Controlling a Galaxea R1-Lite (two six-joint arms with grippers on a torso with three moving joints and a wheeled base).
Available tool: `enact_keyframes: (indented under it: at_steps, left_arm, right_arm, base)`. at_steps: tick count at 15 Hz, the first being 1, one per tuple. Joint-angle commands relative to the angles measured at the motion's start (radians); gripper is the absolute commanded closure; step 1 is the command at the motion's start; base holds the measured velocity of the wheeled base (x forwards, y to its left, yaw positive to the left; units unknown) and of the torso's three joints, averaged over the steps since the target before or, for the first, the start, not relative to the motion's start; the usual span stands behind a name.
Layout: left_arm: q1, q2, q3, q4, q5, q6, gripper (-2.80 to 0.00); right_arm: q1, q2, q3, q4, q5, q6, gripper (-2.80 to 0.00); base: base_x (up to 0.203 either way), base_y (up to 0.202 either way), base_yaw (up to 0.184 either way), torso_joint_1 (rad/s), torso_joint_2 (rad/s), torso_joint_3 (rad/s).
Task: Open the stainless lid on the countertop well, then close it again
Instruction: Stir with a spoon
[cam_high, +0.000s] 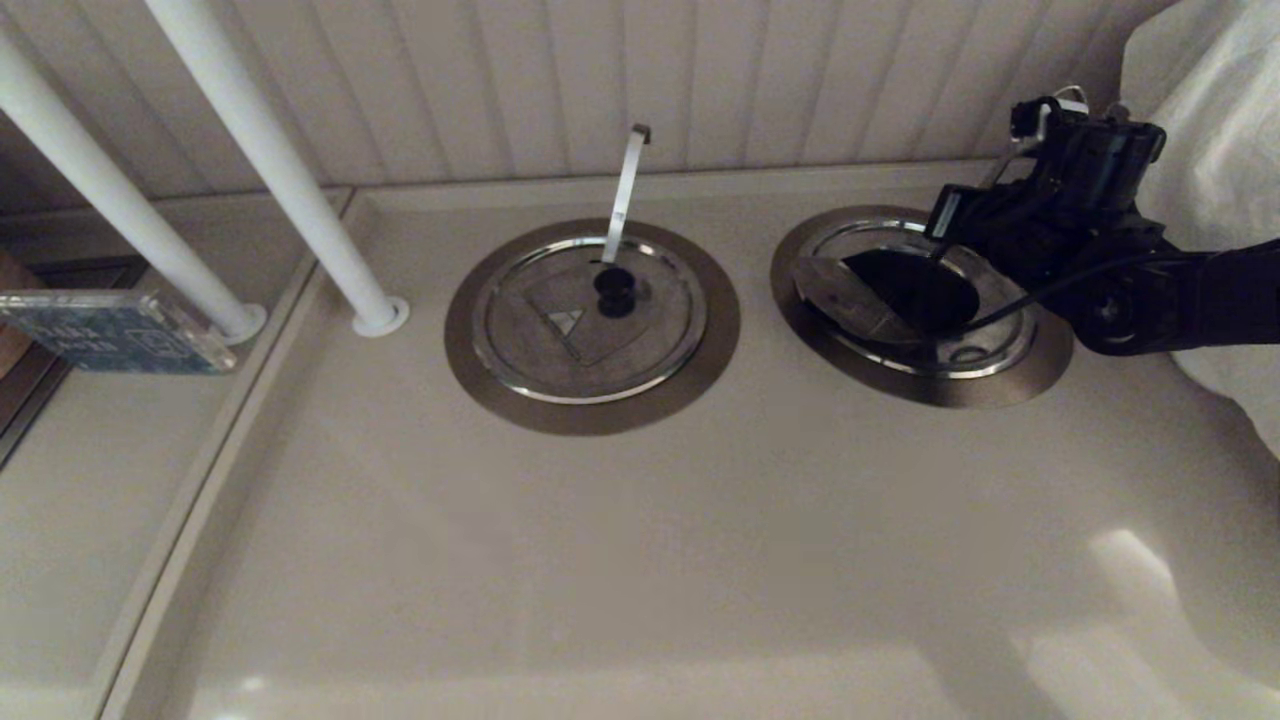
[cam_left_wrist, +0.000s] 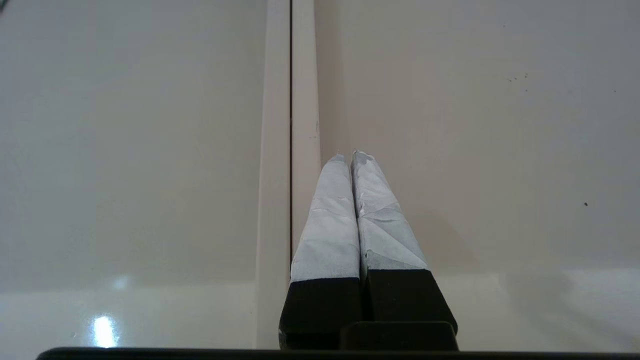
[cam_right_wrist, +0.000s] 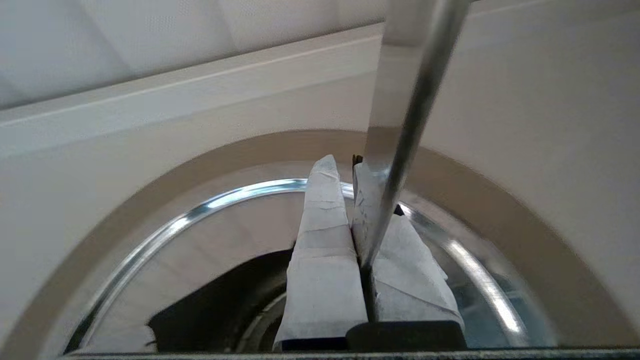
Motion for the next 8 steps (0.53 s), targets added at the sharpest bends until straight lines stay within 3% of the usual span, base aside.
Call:
enact_keyframes:
  at_steps: [1,2,3,8]
  left_arm:
    - [0.000,-0.001,0.000,0.000,0.000,0.000,0.00]
    - [0.000,-0.001,0.000,-0.001,0.000,0.000,0.00]
    - [0.000,-0.001,0.000,0.000,0.000,0.001,0.00]
    - [0.000,0.000,0.000,0.000,0.000,0.000,0.00]
  right_arm:
    - [0.000,0.016,-0.009,-0.002,0.000,0.002,0.00]
    - [0.002,0.016,-0.008,0.001,0.000,0.004,0.00]
    - [0.005,0.016,-0.007,0.004,0.000,0.004,-2.80]
    - [0.010,0.013,-0.012,0.006,0.000,0.018,-2.80]
  base:
    - [0.000,0.000,0.000,0.000,0.00,0.000]
    - [0.000,0.000,0.000,0.000,0.00,0.000]
    - [0.000,0.000,0.000,0.000,0.00,0.000]
    - [0.000,0.000,0.000,0.000,0.00,0.000]
